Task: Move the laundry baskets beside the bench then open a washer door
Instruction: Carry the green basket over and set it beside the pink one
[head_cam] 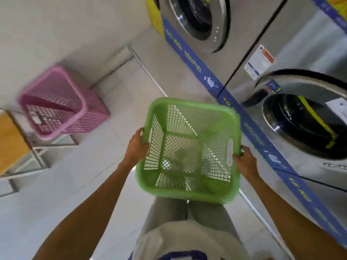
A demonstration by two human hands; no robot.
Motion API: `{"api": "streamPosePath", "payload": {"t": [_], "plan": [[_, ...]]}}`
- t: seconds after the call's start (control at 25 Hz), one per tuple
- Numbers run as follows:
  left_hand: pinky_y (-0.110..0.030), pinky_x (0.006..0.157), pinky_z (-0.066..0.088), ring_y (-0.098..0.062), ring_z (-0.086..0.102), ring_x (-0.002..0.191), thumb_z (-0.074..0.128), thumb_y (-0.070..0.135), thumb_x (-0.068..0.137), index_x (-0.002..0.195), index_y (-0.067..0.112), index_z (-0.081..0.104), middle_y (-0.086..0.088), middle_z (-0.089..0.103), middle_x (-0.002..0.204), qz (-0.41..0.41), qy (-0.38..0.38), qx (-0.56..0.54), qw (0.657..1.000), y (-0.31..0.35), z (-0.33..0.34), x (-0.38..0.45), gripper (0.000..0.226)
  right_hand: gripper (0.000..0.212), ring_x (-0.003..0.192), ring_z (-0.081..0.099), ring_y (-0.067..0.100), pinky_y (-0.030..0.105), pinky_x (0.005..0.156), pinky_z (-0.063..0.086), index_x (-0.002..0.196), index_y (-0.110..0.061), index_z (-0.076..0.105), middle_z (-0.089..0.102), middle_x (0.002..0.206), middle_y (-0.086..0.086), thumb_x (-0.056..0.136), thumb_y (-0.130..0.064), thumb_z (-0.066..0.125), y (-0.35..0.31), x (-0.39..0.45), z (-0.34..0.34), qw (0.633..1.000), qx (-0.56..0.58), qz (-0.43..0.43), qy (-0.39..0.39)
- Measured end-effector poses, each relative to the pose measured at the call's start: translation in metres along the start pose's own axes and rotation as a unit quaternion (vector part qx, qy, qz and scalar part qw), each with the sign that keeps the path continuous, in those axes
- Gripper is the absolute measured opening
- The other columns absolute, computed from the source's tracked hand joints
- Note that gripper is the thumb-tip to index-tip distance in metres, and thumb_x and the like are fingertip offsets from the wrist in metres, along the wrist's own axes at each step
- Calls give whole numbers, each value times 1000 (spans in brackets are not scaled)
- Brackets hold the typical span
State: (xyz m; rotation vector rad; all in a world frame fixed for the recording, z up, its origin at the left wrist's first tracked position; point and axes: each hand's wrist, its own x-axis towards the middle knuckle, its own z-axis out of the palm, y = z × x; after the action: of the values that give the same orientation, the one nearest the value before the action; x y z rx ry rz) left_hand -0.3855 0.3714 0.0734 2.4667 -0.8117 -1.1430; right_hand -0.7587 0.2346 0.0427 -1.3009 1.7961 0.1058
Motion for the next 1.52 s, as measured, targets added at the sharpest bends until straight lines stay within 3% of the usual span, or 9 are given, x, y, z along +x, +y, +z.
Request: {"api": "streamPosePath", "payload": {"t": [0.12,0.28,0.4,0.52,0.64,0.84,1.0,1.28,1.52], "plan": [[-43,85,56,-30,64,102,60,4,85,149,17,35,-15,59,133,-39,83,-74,993,-26,-66,-23,70,45,96,67,35,32,75,48,130,-13,55,70,113,13,86,-15,64,-86,-2,15,994,-41,-98,-21],[-37,80,53,-30,63,104,59,2,83,148,14,39,-17,60,131,-72,156,-138,975,-63,-136,-40,69,44,97,68,34,34,77,51,128,-13,58,71,115,14,85,-12,65,-208,-14,37,972,-94,-212,-31],[-31,70,54,-24,63,92,59,4,83,148,15,39,-12,63,120,-80,197,-171,962,-89,-185,-41,69,39,97,69,31,22,69,39,124,-10,63,72,114,13,85,-12,67,-299,-26,59,948,-128,-290,-41],[-41,72,61,-23,66,87,60,-2,80,142,11,46,-5,64,106,-54,221,-195,954,-100,-225,-30,65,37,99,69,31,26,76,42,120,-13,65,73,112,12,83,-15,69,-372,-30,79,934,-126,-331,-37],[-43,73,61,-25,68,87,61,-1,82,142,10,46,-2,65,106,-33,231,-204,951,-105,-256,0,63,39,87,64,25,26,74,41,122,-13,63,72,113,10,84,-10,62,-431,-23,95,930,-122,-345,-39],[-17,52,55,-15,68,87,61,-1,86,140,8,47,0,63,106,-35,203,-226,952,-108,-308,89,56,47,82,59,20,26,74,41,130,-16,57,71,114,9,83,-13,59,-531,31,135,928,-124,-348,-45],[-42,71,62,-24,69,90,61,3,88,140,13,47,-3,64,109,-74,178,-241,951,-114,-345,186,54,44,94,67,31,30,74,44,130,-12,57,71,114,14,86,-11,60,-610,88,182,933,-151,-324,-49],[-40,76,60,-37,62,113,63,3,87,150,12,34,-22,54,138,-160,114,-254,947,-162,-340,370,70,47,95,68,37,33,73,50,129,-16,56,72,109,18,83,-7,58,-684,225,294,940,-226,-249,-57],[-50,86,58,-33,62,113,63,14,81,150,21,33,-17,55,139,-188,97,-312,926,-209,-316,498,76,46,96,66,36,36,77,49,125,-24,53,72,104,11,82,-9,57,-715,333,375,923,-295,-236,-73]]}}
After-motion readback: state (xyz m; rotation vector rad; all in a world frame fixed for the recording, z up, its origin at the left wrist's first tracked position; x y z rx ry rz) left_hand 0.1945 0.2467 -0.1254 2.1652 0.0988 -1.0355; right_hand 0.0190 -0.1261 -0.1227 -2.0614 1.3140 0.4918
